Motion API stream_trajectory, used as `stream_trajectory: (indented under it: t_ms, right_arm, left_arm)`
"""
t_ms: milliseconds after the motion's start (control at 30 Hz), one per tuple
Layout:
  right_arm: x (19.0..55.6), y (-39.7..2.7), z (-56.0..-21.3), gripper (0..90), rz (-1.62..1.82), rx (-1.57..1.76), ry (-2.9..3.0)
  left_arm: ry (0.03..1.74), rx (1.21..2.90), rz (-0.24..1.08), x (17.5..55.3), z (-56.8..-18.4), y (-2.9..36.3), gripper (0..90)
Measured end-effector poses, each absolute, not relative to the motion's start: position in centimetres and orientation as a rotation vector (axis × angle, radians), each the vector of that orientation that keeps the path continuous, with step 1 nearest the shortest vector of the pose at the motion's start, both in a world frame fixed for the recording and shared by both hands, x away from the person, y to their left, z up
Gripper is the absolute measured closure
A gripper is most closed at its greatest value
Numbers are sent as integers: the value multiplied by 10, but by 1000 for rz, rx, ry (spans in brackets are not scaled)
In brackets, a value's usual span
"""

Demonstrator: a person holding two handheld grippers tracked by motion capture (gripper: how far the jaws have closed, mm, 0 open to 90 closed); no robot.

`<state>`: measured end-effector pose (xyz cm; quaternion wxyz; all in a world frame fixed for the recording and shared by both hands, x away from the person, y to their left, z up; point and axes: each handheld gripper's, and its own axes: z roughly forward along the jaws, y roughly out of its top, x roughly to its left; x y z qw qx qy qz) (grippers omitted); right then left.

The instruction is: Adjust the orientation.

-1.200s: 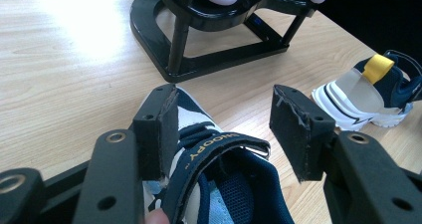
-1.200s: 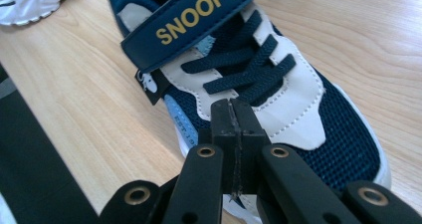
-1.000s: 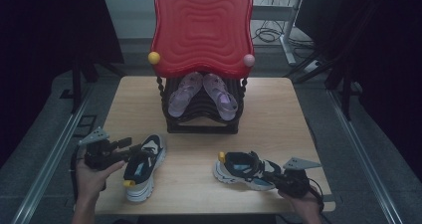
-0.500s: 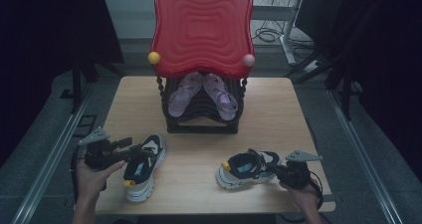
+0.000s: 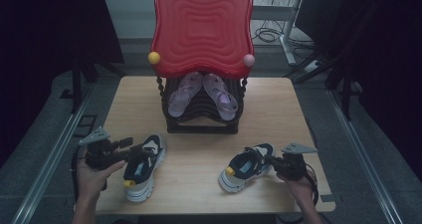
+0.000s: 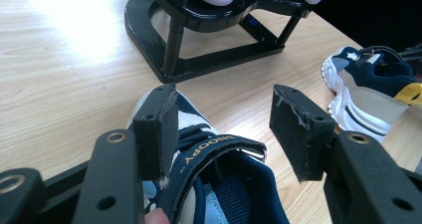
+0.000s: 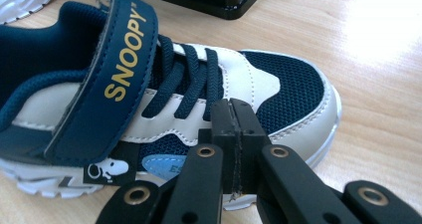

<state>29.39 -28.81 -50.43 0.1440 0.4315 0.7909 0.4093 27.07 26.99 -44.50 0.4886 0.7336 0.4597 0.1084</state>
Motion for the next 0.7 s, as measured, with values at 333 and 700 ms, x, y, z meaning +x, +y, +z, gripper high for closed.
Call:
stream_trajectory:
  t_ms: [333, 700]
  right_arm:
    - [308, -281, -505, 900, 1195, 1219, 2289]
    - [328, -271, -507, 900, 1226, 1205, 2309]
  left_arm:
    - [1119, 1786, 261, 271, -445, 269, 448]
    - [1121, 1783, 262, 271, -446, 270, 448]
